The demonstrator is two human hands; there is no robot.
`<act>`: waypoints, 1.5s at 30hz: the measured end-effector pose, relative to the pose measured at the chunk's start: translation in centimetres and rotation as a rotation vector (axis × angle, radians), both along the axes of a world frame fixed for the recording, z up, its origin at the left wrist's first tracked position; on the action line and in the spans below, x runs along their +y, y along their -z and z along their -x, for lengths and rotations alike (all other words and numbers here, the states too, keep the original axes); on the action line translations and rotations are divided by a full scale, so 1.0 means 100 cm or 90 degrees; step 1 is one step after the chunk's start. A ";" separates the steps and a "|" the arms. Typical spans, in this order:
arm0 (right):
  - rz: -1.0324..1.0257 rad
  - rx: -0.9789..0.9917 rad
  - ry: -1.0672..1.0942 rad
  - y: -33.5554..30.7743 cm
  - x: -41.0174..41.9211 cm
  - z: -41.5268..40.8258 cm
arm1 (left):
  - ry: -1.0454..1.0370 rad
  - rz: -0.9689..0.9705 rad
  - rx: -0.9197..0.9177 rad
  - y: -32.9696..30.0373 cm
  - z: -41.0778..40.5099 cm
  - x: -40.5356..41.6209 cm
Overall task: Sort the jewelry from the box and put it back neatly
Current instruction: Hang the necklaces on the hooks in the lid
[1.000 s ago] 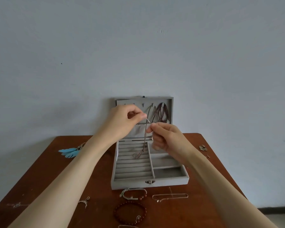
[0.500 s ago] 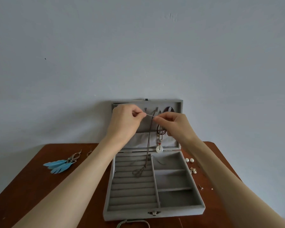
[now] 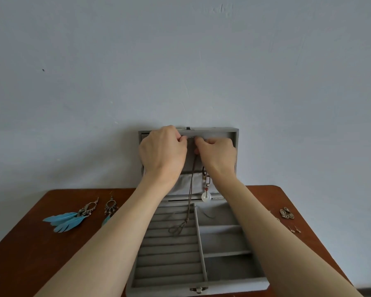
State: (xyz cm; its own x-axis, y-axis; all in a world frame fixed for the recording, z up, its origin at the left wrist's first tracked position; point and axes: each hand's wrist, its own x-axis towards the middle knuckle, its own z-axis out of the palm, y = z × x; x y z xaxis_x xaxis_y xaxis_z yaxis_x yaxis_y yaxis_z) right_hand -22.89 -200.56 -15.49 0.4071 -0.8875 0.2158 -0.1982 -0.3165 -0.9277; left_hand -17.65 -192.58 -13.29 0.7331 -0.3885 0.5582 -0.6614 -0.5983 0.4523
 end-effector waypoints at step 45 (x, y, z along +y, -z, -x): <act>0.281 0.343 -0.023 0.055 0.017 0.067 | 0.318 -0.214 0.197 0.084 0.037 0.077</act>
State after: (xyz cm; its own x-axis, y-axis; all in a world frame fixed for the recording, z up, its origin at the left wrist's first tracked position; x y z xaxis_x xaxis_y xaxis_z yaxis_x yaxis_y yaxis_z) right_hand -29.61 -198.81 -21.03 0.5863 -0.7472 0.3128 -0.5770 -0.6563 -0.4862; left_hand -21.35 -184.89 -21.70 0.5269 -0.8382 0.1409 -0.7653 -0.3958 0.5075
